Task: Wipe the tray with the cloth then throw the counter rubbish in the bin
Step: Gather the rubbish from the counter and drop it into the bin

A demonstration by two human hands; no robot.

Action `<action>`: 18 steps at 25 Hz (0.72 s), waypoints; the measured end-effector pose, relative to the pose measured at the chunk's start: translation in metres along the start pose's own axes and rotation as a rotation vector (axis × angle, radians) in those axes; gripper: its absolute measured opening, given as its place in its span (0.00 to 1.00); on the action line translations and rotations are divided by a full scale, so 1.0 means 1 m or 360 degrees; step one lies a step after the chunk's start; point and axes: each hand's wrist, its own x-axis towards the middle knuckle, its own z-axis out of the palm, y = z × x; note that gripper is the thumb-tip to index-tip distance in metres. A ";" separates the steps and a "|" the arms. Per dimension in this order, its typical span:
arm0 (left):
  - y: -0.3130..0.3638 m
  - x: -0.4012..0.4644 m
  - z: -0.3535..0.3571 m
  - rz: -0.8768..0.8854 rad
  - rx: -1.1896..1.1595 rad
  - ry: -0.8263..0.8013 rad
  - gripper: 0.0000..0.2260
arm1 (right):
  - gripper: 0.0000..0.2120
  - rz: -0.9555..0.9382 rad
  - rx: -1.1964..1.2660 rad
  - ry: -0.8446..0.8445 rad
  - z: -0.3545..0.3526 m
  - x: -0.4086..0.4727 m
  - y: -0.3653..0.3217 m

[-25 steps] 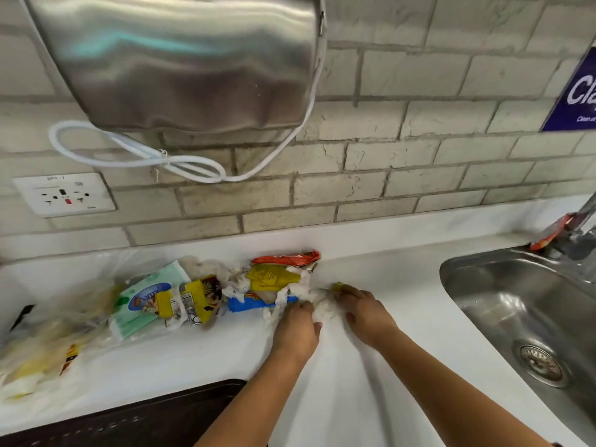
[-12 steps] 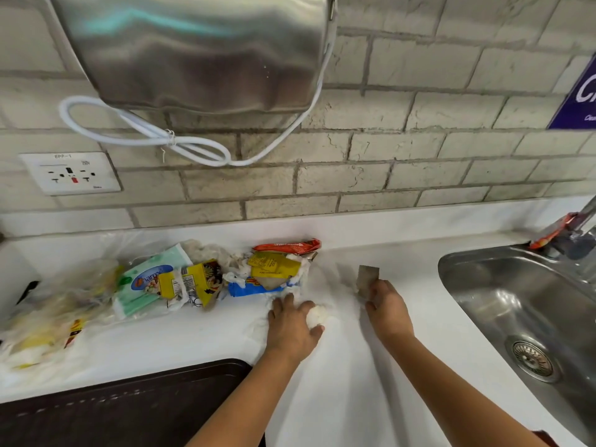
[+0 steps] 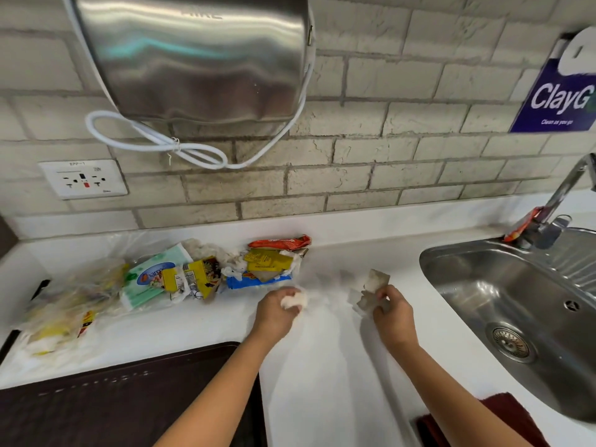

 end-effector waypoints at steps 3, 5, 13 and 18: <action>0.020 0.002 -0.015 -0.0146 -0.0934 -0.0001 0.13 | 0.16 0.0109 0.0185 0.0015 -0.007 -0.012 -0.008; 0.013 0.008 -0.024 -0.0067 -0.0779 0.0045 0.16 | 0.14 0.0129 0.0192 0.0018 -0.010 -0.021 -0.013; -0.012 -0.007 -0.031 0.0163 0.1362 -0.0515 0.23 | 0.14 0.0080 0.0257 -0.0051 -0.019 -0.057 -0.036; 0.020 -0.041 -0.014 0.0194 0.0758 -0.0203 0.18 | 0.15 0.0040 0.0332 0.0054 -0.047 -0.081 -0.041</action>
